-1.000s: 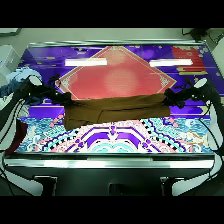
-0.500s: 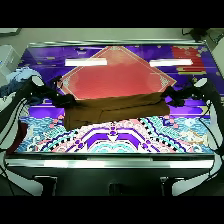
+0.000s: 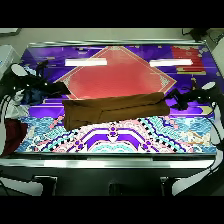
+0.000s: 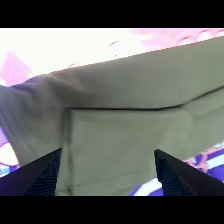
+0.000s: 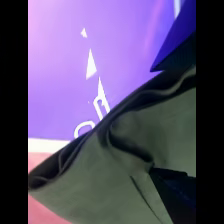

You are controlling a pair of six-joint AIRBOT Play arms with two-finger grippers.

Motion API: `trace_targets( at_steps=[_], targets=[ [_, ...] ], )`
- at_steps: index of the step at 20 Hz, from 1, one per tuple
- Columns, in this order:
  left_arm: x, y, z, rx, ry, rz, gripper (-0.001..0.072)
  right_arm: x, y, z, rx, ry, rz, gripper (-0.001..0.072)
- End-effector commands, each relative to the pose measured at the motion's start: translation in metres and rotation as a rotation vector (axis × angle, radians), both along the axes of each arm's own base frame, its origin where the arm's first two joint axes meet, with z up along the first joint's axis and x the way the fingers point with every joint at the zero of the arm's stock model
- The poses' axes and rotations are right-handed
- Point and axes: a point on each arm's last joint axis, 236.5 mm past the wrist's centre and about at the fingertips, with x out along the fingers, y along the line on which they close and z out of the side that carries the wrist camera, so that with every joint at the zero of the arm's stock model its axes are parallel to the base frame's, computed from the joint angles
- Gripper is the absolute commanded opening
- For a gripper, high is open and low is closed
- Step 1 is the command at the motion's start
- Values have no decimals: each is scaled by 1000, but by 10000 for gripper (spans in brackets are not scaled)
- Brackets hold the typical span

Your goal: Fold the clothes and pants, and hang the long-sleeved shirts on hangers.

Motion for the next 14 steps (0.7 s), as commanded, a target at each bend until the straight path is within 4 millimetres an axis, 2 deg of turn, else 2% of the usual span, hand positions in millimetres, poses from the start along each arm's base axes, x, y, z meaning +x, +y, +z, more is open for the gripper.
trace_targets(
  at_steps=[1,4,5,6,7,8,11,12,14],
  targets=[
    [-4,-21,35,-47,-66,-22,637,9,21,-14,62,-10,14,714],
    [-10,-46,53,-92,-93,-58,636,4,39,-24,77,24,46,696],
    [-12,-51,55,-93,-97,-71,634,3,44,-24,80,29,61,582],
    [-14,-57,56,-94,-98,-84,628,3,46,-21,86,24,60,403],
    [-16,-64,56,-95,-96,-97,628,5,49,-14,103,13,62,159],
    [-17,-72,54,-96,-99,-110,601,6,52,-3,119,-7,74,41],
    [-8,-111,47,-104,-152,-140,231,9,62,51,115,-115,149,38],
    [-4,-132,40,-112,-179,-147,153,6,68,72,110,-143,173,38],
    [-3,-182,17,-136,-200,-167,117,-7,89,118,97,-210,245,38]
  ],
)
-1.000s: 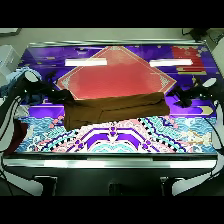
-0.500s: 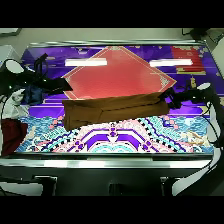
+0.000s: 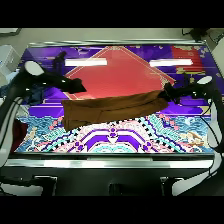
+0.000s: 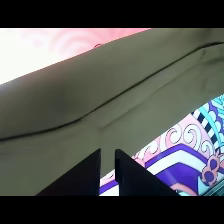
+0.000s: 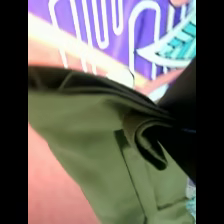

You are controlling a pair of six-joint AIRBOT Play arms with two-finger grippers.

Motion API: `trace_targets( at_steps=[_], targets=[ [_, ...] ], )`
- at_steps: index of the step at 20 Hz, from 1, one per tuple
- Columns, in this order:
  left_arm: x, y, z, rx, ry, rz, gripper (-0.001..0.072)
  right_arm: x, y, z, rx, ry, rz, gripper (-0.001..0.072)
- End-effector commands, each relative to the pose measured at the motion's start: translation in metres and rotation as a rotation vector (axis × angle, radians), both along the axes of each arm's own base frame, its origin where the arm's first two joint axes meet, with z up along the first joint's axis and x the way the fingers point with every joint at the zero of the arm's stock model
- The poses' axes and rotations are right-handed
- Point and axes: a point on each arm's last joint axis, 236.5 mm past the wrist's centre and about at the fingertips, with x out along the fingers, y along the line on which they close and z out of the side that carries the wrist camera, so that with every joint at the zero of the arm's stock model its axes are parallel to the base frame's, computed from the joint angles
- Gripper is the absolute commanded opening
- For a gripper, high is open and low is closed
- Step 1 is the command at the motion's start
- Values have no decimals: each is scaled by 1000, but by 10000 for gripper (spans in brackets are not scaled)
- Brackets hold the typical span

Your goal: Fold the clothes and pants, and hang the long-sleeved shirts on hangers.

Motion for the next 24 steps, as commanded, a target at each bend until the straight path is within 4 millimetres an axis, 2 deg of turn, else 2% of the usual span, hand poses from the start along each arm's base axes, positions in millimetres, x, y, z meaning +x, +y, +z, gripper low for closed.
trace_targets(
  at_steps=[1,2,5,6,8,10,13,15,16,18,20,22,24],
  targets=[
    [2,-78,-34,-50,-24,0,102,-21,38,81,-1,-130,121,38],
    [-6,-100,-56,-60,34,10,30,-30,51,107,-11,-178,155,38],
    [-33,-147,-111,-78,193,34,29,-58,85,177,-25,-304,192,39],
    [-38,-162,-123,-105,233,62,29,-68,95,196,-23,-333,198,39],
    [-40,-204,-129,-236,294,150,29,-88,114,225,-11,-372,210,40],
    [-44,-249,-124,-398,362,254,29,-105,130,240,0,-377,219,40],
    [-59,-306,-117,-571,463,391,29,-123,152,247,21,-347,236,40],
    [-76,-337,-116,-613,506,383,29,-127,160,241,1,-319,238,41],
    [-80,-345,-116,-616,497,361,29,-125,157,234,-41,-305,217,40],
    [-76,-345,-113,-603,422,289,29,-118,153,221,-103,-292,189,41],
    [-77,-326,-109,-575,376,101,27,-113,155,206,-103,-256,192,41],
    [-75,-275,-113,-469,358,-87,25,-103,158,190,-96,-227,195,40],
    [-56,-194,-117,-262,299,-176,25,-85,167,181,-56,-235,186,40]
  ],
)
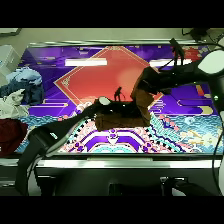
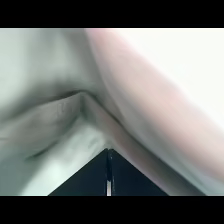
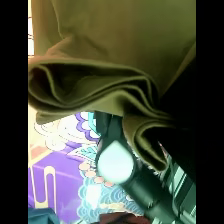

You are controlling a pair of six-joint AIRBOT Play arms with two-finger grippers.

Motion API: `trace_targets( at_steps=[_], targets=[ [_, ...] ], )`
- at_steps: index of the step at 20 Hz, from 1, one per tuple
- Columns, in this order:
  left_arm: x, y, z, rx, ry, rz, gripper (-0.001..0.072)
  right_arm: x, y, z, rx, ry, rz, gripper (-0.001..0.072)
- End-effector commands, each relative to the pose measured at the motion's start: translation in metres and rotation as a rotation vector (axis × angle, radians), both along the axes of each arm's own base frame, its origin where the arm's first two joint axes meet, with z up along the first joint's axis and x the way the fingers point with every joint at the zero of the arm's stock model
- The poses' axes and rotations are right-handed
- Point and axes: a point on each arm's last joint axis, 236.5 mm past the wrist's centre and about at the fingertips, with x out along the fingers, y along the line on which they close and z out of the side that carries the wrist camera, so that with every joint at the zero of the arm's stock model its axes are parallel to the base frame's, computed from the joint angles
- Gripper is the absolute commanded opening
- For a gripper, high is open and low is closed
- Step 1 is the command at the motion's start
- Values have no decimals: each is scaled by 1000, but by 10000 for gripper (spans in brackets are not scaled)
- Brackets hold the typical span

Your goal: Fold the clothes and pants, and hang the long-sleeved shirts on hangers.

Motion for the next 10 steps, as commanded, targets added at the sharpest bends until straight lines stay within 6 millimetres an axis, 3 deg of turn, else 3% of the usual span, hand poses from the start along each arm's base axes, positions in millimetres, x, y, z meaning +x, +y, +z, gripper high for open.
trace_targets(
  at_steps=[1,3,5,7,10],
  targets=[
    [13,129,-7,298,-117,-234,25,26,13,-21,48,18,-16,40],
    [39,220,17,474,-181,-209,25,33,29,-39,98,70,8,40],
    [54,293,51,563,-211,-136,26,32,52,-58,106,100,48,40],
    [61,344,89,585,-242,-41,26,26,87,-77,101,118,99,41],
    [64,387,139,595,-314,74,26,27,140,-106,107,105,118,41]
  ],
)
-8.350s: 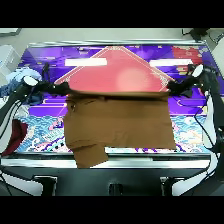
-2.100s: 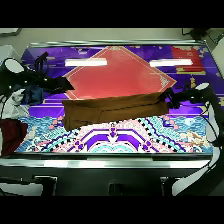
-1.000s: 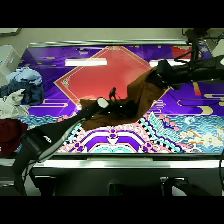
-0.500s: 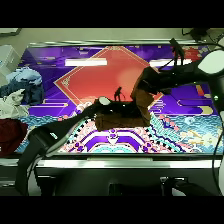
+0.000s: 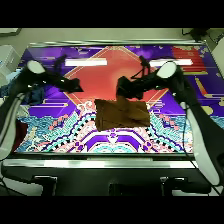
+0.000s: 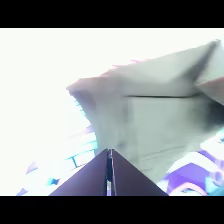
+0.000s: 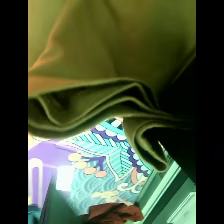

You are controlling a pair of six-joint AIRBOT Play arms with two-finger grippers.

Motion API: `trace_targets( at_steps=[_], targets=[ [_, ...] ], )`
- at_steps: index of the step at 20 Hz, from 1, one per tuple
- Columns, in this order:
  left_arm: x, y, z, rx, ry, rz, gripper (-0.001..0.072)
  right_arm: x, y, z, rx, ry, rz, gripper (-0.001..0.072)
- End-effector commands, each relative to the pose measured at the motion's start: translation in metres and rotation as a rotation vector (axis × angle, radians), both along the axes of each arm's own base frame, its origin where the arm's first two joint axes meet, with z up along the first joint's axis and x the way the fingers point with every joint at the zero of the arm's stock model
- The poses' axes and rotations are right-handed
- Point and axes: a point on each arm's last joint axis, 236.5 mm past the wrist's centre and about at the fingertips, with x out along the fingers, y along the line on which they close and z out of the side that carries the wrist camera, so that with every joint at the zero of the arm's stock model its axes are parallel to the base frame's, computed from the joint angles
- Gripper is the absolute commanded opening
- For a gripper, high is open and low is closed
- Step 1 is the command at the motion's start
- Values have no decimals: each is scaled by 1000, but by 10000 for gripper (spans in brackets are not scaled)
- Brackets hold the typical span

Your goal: Fold the clothes and pants, and hang the long-sleeved shirts on hangers.

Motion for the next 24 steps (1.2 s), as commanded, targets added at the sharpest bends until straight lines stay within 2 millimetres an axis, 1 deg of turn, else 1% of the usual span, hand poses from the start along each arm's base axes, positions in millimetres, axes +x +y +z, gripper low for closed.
trace_targets(
  at_steps=[1,3,4,5,6,7,8,9,10,11,12,13,14,15,16,17,18,19,20,22,23,24],
  targets=[
    [-7,70,52,70,-89,97,27,3,58,-35,20,-8,6,42],
    [-11,73,73,71,-136,103,27,1,85,-64,17,34,-14,42],
    [-14,70,81,70,-153,99,27,-2,97,-81,16,63,-24,73],
    [-16,68,85,70,-163,94,27,-5,108,-93,21,82,-30,241],
    [-17,66,88,70,-170,88,27,-10,119,-101,37,103,-25,576],
    [-19,62,89,69,-172,80,27,-12,121,-102,45,106,-9,706],
    [-19,61,89,70,-174,75,27,-9,113,-97,41,87,14,705],
    [-19,60,89,71,-176,71,27,-2,96,-87,34,70,25,706],
    [-19,60,89,71,-176,71,27,9,71,-76,19,53,15,706],
    [-19,61,89,71,-176,72,28,25,36,-61,5,27,-11,705],
    [-19,61,89,71,-176,73,27,40,-3,-48,-17,1,-48,704],
    [-19,61,89,71,-176,73,28,55,-54,-42,-61,-7,-109,700],
    [-19,61,89,71,-176,72,27,59,-104,-45,-116,17,-158,697],
    [-19,61,89,71,-176,72,28,53,-153,-57,-177,82,-190,692],
    [-19,61,89,71,-175,73,28,40,-199,-76,-233,182,-232,667],
    [-19,61,89,71,-175,72,28,24,-228,-95,-248,280,-261,665],
    [-19,61,89,70,-175,72,28,9,-241,-114,-237,357,-258,628],
    [-19,60,89,70,-175,71,28,-2,-240,-129,-216,396,-228,588],
    [-19,60,89,70,-175,71,28,-12,-230,-144,-188,403,-163,581],
    [-20,56,89,68,-173,66,28,-21,-208,-166,-137,395,-53,581],
    [-20,55,89,66,-171,66,28,-23,-200,-175,-112,402,-23,581],
    [-21,52,89,63,-171,60,28,-21,-194,-180,-70,409,-20,581]
  ],
)
